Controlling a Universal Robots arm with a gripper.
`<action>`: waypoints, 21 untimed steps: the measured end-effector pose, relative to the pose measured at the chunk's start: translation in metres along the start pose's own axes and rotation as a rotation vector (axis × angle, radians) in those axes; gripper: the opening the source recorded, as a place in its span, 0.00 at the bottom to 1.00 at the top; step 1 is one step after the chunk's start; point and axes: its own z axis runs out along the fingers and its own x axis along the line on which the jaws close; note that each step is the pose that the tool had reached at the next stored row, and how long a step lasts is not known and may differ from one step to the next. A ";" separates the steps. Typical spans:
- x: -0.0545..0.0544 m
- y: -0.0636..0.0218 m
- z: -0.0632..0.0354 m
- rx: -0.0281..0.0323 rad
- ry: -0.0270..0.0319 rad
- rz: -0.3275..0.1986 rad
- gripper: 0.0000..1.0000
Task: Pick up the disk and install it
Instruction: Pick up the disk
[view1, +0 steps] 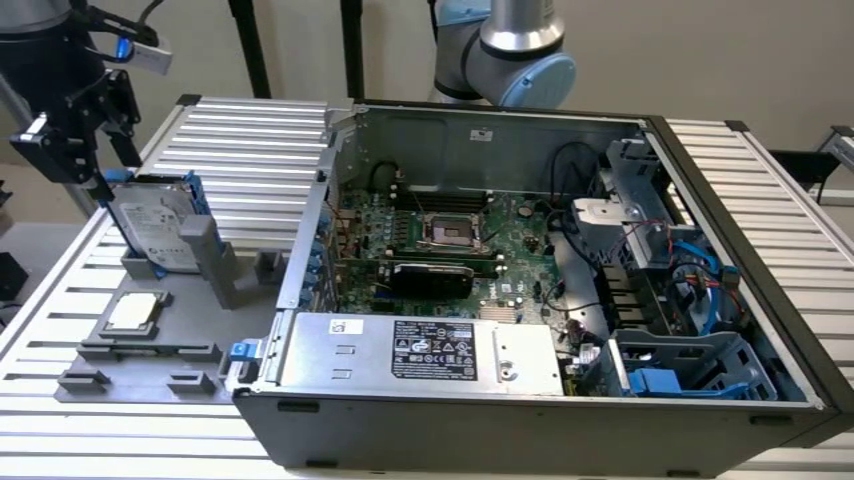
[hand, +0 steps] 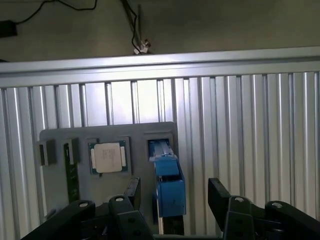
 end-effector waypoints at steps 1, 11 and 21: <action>0.000 0.0000 0.0019 0.0004 0.0000 0.000 0.65; 0.000 -0.0003 0.0183 0.0177 -0.0012 -0.003 0.65; 0.001 -0.0002 0.0277 0.0294 -0.0017 -0.031 0.65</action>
